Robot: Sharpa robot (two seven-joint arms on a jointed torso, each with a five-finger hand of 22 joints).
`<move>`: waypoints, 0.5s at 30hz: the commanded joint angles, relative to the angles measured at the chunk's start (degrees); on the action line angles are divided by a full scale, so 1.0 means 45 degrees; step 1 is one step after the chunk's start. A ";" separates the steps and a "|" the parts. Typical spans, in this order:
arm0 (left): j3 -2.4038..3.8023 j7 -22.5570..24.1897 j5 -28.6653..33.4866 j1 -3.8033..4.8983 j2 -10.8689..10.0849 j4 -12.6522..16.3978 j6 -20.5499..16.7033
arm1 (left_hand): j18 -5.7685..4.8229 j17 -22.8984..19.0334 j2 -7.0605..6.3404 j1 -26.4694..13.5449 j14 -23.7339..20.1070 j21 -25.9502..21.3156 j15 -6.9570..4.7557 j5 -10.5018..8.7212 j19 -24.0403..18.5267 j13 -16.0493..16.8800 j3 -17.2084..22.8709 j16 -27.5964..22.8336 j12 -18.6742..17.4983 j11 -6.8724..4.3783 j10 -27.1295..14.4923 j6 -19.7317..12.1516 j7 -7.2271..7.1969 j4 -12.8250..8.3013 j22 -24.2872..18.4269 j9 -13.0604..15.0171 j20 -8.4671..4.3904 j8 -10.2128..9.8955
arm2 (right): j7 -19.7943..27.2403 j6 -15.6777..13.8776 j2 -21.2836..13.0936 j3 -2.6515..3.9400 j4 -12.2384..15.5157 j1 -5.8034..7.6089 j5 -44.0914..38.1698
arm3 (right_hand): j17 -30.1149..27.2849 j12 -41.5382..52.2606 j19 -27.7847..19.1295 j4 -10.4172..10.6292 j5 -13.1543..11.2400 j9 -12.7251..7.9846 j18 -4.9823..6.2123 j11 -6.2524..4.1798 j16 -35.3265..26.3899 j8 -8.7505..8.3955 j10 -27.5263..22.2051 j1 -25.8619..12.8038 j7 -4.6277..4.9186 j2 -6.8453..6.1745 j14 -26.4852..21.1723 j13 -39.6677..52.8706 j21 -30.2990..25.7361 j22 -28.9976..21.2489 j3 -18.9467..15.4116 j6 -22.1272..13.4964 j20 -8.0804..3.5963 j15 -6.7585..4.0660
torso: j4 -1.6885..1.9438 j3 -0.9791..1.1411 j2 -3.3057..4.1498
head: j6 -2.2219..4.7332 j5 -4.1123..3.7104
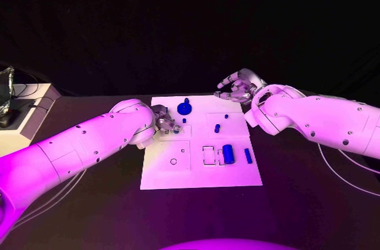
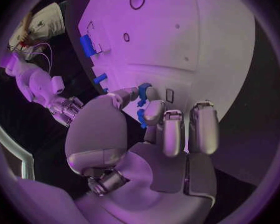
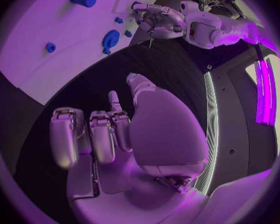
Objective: Assemble the parts on the task board
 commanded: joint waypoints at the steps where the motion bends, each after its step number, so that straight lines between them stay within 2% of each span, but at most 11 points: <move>1: -0.0023 -0.0040 0.0118 -0.0041 0.0029 0.0021 0.0325 | -0.0162 0.2739 -0.0092 0.0064 0.1157 0.0011 -0.0041 -0.0063 0.0066 -0.0001 -0.0117 -0.0059 0.0015 -0.0022 -0.0020 0.0011 0.0091 0.0048 0.0231 0.0018 -0.0044 -0.0048 | 0.0099 0.0128 0.0000 0.0005 0.0003 -0.0008 -0.0079 | 0.3020 -0.0022 0.0585 0.0016 0.0039 0.0020 0.0126 -0.0074 -0.0062 0.0082 0.0394 -0.0113 -0.0046 -0.0030 0.1237 0.2481 -0.0042 0.2020 0.0005 0.0016 -0.0044 -0.0027 | -0.0003 -0.0005 0.0009 | -0.0009 -0.0002; 7: -0.0021 -0.0047 0.0117 -0.0041 0.0021 0.0013 0.0251 | -0.0160 0.2740 -0.0062 0.0130 0.1157 0.0006 -0.0039 -0.0081 0.0064 -0.0003 -0.0382 -0.0058 0.0020 -0.0020 -0.0022 0.0031 0.0093 0.0196 0.0229 0.0054 -0.0043 -0.0090 | 0.0104 0.0108 -0.0005 0.0005 0.0003 -0.0008 -0.0079 | 0.3026 -0.0026 0.0584 0.0005 0.0035 0.0020 0.0127 -0.0075 -0.0060 0.0083 0.0389 -0.0104 -0.0047 -0.0041 0.1238 0.2476 -0.0046 0.2017 0.0006 0.0013 -0.0045 -0.0027 | -0.0001 0.0000 0.0007 | -0.0005 0.0000; 15: -0.0001 -0.0053 0.0110 -0.0042 -0.0059 0.0072 0.0120 | -0.0161 0.2742 -0.0141 0.0222 0.1157 -0.0004 -0.0023 -0.0213 0.0067 -0.0006 -0.1424 -0.0055 0.0040 0.0005 -0.0026 0.0101 0.0119 0.0741 0.0240 0.0208 -0.0038 -0.0185 | 0.0110 0.0085 -0.0020 0.0005 0.0007 -0.0009 -0.0079 | 0.3020 -0.0028 0.0585 -0.0005 0.0025 0.0021 0.0126 -0.0076 -0.0062 0.0084 0.0386 -0.0096 -0.0048 -0.0054 0.1237 0.2473 -0.0044 0.2019 0.0009 0.0010 -0.0046 -0.0028 | -0.0012 -0.0004 0.0016 | 0.0019 -0.0008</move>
